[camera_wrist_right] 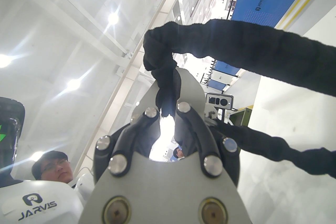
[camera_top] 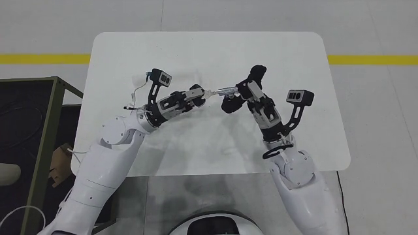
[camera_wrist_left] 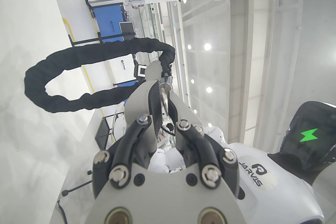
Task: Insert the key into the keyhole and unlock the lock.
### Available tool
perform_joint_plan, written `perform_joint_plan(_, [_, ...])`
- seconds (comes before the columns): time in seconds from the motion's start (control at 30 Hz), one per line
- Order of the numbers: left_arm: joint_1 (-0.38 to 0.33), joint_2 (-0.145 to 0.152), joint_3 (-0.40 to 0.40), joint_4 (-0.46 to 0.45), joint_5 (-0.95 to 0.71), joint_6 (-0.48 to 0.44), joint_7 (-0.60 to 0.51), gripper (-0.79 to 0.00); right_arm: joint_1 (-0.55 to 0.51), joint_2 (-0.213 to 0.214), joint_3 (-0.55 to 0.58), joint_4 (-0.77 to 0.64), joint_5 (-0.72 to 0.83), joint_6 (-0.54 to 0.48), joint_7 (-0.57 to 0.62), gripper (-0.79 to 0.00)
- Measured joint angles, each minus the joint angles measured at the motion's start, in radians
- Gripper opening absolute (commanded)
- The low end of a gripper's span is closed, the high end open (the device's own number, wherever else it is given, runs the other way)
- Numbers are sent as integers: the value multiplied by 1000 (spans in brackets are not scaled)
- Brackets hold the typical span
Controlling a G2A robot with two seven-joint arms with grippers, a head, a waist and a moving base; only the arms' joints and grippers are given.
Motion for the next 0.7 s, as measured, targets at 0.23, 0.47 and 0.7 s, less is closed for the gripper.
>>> perform_joint_plan(0.23, [2, -1, -3, -16, -39, 32, -25, -785, 1, 2, -7, -5, -19, 4, 3, -785])
perform_joint_plan(0.47, [4, -2, -1, -23, -7, 32, -38, -785, 0, 4, -6, -11, -39, 6, -3, -785])
perform_joint_plan(0.7, [6, -4, 2, -24, -17, 32, -38, -785, -1, 5, -12, -4, -31, 41, -18, -785])
